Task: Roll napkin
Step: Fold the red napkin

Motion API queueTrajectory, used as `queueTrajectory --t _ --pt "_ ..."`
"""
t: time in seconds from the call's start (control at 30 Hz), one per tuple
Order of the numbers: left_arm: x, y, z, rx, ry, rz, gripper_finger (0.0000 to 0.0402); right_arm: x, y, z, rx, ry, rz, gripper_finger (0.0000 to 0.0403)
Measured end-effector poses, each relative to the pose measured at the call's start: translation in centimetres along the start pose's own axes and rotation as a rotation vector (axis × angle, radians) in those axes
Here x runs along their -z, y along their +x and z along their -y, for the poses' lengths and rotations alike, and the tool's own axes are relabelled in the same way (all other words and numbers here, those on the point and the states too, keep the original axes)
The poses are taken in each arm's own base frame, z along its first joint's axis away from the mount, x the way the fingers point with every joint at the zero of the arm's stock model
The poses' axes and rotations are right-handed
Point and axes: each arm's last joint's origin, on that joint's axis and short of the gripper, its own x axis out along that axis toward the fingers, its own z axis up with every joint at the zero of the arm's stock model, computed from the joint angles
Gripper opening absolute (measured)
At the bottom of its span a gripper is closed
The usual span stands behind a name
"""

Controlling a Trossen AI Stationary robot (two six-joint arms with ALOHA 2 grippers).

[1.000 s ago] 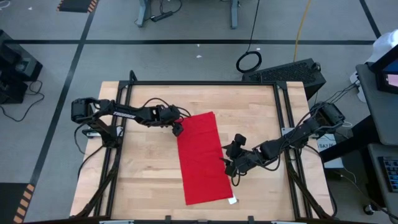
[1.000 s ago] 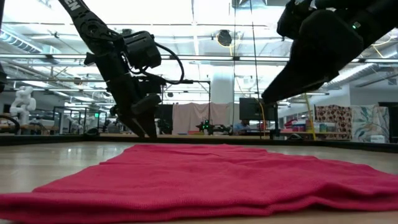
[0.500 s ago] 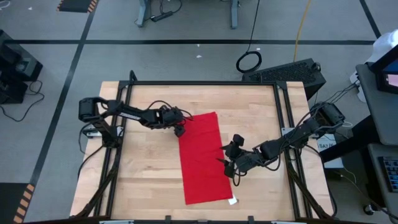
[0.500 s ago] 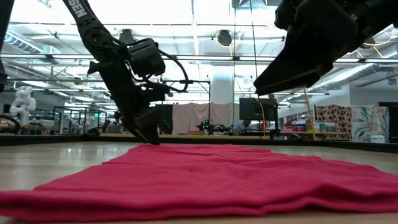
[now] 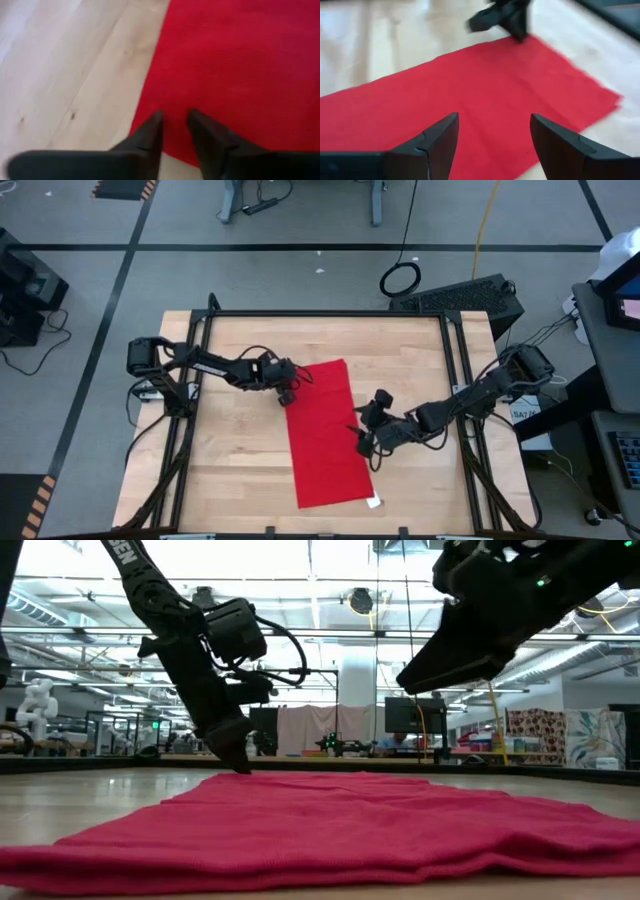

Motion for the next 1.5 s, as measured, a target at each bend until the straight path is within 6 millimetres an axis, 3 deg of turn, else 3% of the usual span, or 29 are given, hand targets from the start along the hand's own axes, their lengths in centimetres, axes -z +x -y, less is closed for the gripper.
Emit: queueTrajectory --t 0.17,0.3,0.53,0.77,1.07,1.33,1.5 --pt "0.0 0.0 0.0 0.000 0.082 0.005 0.0010 -0.9 1.2 2.0 0.183 0.018 0.059 0.0237" --pt "-0.4 -0.1 0.0 0.002 0.196 0.048 0.0014 -1.7 2.9 5.1 0.260 0.035 0.006 0.0232" --pt "-1.1 -0.1 0.2 -0.003 0.351 0.126 0.0004 -2.9 5.7 12.2 0.247 0.283 -0.131 0.0209" --pt "-1.6 -0.2 0.2 -0.011 0.398 0.180 0.0006 -3.3 7.3 17.6 0.218 0.435 -0.201 0.0229" --pt "-1.9 -0.3 0.2 -0.014 0.404 0.201 0.0006 -1.2 9.8 17.7 0.236 0.467 -0.254 0.0269" --pt "-2.0 -0.4 0.4 -0.011 0.406 0.215 0.0006 -1.4 10.9 17.4 0.260 0.553 -0.186 0.0252" --pt "-2.0 -0.4 0.4 -0.011 0.407 0.213 0.0006 -1.9 12.4 17.3 0.291 0.540 -0.237 0.0231"
